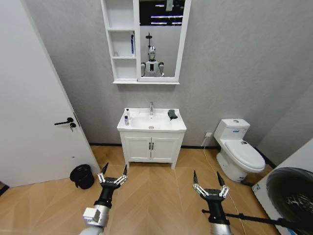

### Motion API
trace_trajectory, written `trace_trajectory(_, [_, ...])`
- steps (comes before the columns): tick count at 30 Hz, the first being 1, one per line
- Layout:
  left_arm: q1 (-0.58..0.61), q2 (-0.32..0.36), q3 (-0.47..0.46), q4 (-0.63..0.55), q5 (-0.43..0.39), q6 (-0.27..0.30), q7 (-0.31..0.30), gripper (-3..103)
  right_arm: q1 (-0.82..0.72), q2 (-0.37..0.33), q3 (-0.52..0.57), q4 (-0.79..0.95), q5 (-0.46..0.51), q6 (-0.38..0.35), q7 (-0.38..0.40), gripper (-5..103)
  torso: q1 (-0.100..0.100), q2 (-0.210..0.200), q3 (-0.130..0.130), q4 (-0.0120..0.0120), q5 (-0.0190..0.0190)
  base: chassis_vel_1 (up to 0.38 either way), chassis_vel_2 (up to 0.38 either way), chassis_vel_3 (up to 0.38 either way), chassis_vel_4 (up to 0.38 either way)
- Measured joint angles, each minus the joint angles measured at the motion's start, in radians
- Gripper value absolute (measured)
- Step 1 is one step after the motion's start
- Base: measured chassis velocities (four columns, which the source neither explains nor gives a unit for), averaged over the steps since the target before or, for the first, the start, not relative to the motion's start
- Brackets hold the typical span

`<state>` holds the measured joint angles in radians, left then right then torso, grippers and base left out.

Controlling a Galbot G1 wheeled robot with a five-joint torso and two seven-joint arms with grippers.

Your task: Move facial cleanser and shampoo from washbasin to cabinet, then wipe washbasin with towel.

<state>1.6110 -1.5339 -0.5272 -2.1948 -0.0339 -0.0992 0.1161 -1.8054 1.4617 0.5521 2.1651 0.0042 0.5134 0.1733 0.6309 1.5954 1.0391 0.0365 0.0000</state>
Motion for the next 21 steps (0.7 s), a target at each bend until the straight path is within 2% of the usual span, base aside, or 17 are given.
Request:
trace_trajectory(7, [-0.018, 0.009, -0.009, 0.003, -0.005, 0.01, -0.001, 98, 0.002, 0.004, -0.003, 0.002, 0.0, 0.006, 0.001, 100, 0.001, 0.0, 0.0, 0.0003, 0.0002, -0.177, 0.185, 0.175, -0.194])
trace_trajectory(12, [-0.03, 0.028, -0.026, 0.006, -0.005, 0.055, -0.009, 99, 0.001, 0.0, 0.0, -0.015, 0.001, 0.015, 0.004, 100, 0.0, 0.0, 0.0, -0.0001, -0.0002, -0.248, 0.253, 0.254, -0.248])
trace_trajectory(21, [-0.033, 0.036, -0.026, 0.011, -0.004, 0.059, -0.009, 97, -0.002, 0.001, -0.006, -0.024, 0.001, 0.021, 0.011, 100, 0.001, 0.0, 0.0, 0.0003, 0.0004, -0.281, 0.285, 0.282, -0.291])
